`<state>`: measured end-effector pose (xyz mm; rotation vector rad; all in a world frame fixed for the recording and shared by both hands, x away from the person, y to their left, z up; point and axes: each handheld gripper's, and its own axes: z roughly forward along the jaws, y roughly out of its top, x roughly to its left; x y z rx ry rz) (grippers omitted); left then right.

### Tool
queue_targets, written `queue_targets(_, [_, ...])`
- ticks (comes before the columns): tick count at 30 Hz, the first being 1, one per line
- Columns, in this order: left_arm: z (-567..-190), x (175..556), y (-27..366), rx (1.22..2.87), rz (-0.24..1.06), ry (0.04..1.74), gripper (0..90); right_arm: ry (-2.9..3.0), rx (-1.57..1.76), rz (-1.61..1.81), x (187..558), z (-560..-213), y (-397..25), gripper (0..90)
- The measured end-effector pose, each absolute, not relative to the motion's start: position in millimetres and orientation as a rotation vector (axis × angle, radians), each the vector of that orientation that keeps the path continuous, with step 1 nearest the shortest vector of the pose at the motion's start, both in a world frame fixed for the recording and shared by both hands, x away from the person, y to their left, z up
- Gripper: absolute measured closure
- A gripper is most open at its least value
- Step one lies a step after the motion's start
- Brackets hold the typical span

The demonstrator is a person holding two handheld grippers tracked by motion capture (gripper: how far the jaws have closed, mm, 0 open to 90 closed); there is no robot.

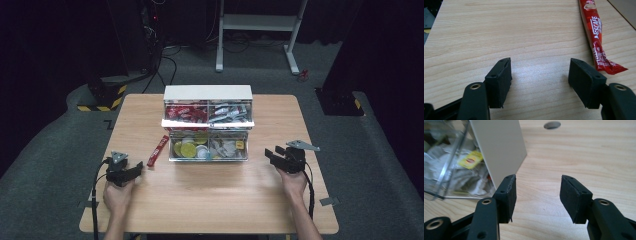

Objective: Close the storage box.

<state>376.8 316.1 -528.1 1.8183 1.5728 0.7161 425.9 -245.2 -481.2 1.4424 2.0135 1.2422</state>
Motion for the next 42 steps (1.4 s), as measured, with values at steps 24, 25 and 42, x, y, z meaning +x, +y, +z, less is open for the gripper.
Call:
queue_targets(24, [-528.2, 376.5, 314.2, 1.821, 0.713, 1.569, 34.9, 2.053, 1.451, 1.020, 431.6, -515.8, -234.2, 45.1])
queue_targets(25, [-528.3, 376.4, 314.1, 1.819, 0.711, 1.570, 34.9, 2.058, 1.446, 1.010, 432.1, -516.6, -234.2, 45.0])
queue_targets(42, [-528.4, 376.6, 313.9, 1.828, 0.707, 1.560, 33.2, 2.060, 1.444, 0.879, 439.1, -522.6, -228.2, 34.2])
